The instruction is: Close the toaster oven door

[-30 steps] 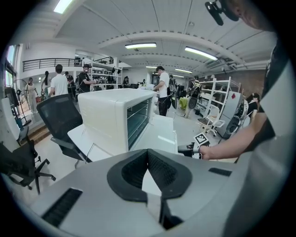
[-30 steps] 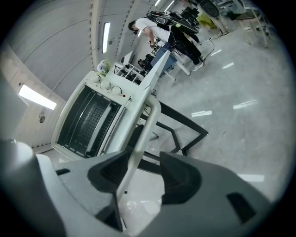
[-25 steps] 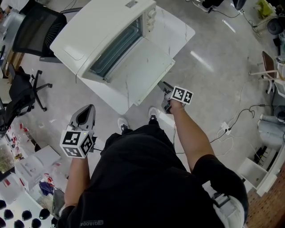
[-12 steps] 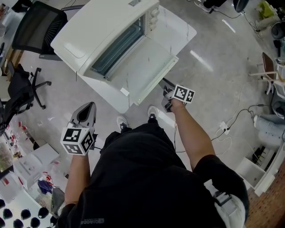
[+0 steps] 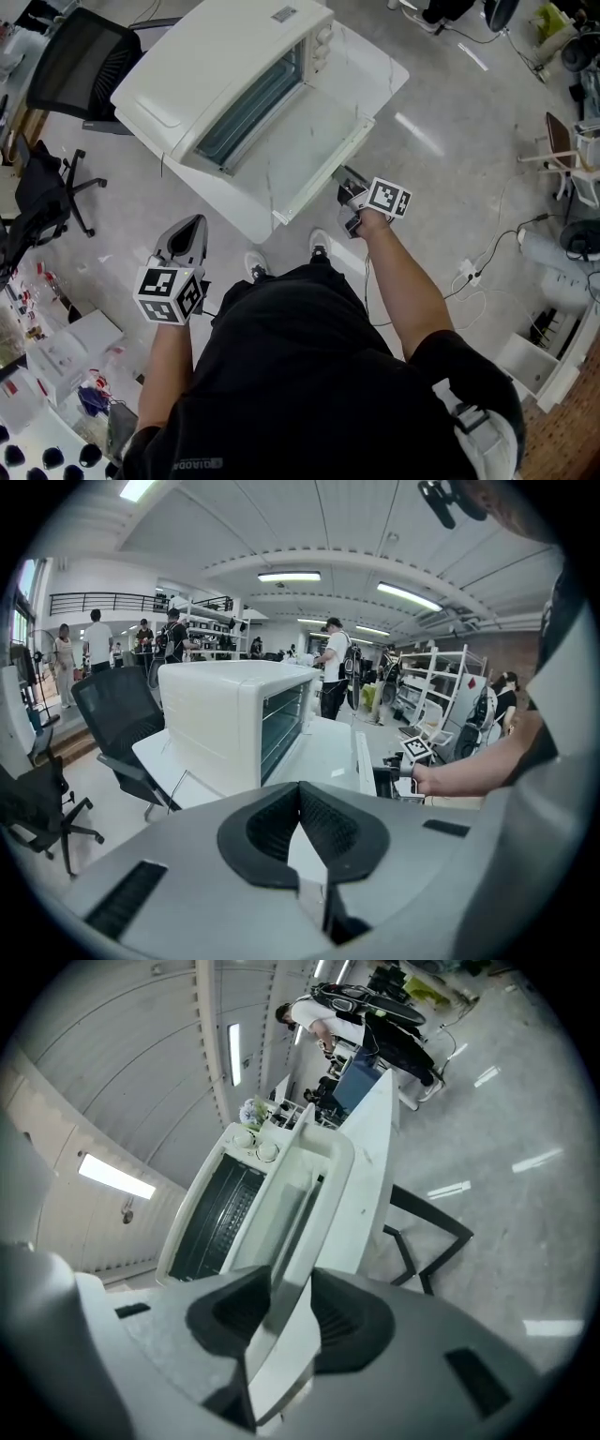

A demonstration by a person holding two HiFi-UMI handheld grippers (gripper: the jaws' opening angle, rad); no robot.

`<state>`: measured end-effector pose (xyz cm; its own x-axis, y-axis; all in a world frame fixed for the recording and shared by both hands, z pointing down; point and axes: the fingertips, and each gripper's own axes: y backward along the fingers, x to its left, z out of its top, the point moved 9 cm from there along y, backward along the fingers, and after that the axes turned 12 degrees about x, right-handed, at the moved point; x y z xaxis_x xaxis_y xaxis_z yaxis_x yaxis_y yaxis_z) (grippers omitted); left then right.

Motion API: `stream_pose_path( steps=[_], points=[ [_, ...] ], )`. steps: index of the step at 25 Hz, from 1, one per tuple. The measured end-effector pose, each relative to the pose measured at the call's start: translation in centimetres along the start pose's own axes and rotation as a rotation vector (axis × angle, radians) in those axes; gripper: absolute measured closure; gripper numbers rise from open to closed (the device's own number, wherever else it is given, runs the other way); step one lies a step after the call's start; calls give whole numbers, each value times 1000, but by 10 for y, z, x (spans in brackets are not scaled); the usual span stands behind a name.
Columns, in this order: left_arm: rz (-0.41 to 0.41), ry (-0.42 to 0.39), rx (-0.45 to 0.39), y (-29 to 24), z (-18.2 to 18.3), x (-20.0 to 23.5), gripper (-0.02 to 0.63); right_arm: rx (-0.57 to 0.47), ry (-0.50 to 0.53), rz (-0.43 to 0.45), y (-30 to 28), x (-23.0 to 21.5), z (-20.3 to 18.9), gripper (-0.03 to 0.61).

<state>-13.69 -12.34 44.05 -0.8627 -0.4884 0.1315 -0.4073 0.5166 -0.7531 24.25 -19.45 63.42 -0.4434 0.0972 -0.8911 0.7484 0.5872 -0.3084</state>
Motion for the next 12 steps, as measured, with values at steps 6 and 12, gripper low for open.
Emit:
stream_pose_path(
  steps=[6, 12],
  points=[
    [3, 7, -38, 2, 2, 6, 611, -36, -23, 68, 3, 22, 8, 445],
    [-13, 3, -76, 4, 7, 7, 611, -62, -4, 84, 2, 43, 21, 442]
  ],
)
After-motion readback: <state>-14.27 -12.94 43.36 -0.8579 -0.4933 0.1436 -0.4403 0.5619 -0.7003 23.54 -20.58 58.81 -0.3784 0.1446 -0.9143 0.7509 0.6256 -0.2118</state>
